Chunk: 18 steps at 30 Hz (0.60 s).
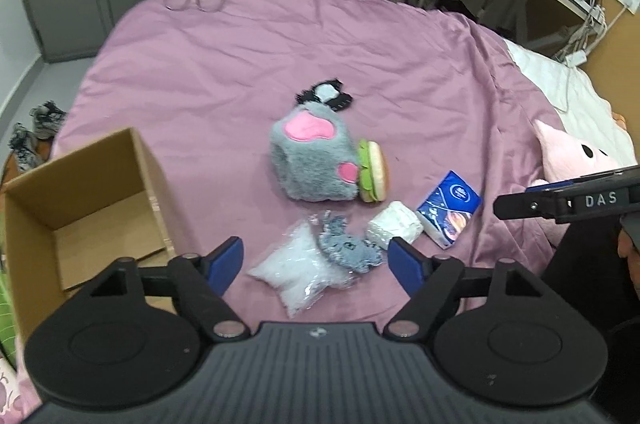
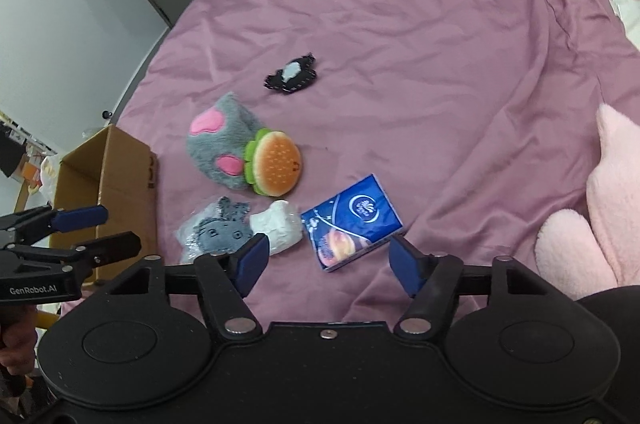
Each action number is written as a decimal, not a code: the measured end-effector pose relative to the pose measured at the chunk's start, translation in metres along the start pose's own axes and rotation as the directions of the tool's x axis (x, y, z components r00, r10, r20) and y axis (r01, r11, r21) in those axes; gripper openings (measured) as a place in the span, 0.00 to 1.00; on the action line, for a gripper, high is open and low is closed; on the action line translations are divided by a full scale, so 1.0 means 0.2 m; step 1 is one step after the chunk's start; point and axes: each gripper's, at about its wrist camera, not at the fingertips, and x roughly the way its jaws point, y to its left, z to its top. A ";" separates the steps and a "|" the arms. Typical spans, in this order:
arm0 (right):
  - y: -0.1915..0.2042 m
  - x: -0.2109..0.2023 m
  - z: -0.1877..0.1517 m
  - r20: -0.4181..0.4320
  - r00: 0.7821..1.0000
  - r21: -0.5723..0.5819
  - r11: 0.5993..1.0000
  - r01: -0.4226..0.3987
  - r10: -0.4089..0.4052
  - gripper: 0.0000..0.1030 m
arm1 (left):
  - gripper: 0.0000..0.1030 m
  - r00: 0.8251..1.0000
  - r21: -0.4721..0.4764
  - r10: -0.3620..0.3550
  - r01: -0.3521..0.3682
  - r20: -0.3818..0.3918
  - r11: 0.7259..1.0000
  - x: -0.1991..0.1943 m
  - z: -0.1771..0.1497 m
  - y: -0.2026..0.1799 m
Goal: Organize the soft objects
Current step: 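Grasp the white wrapped bundle with the left tool while the right tool grasps the blue Vinda tissue pack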
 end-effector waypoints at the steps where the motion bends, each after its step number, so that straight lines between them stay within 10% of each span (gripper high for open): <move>1: -0.01 0.01 0.00 -0.007 1.000 0.008 1.000 -0.001 0.001 0.60 | 0.71 1.000 -0.001 -0.013 0.012 -0.012 1.000 0.03 0.01 0.00; 18: -0.18 0.24 0.03 -0.109 0.992 0.143 0.989 -0.050 0.066 0.46 | 0.70 0.984 0.058 -0.118 0.126 -0.133 0.990 0.37 0.13 -0.18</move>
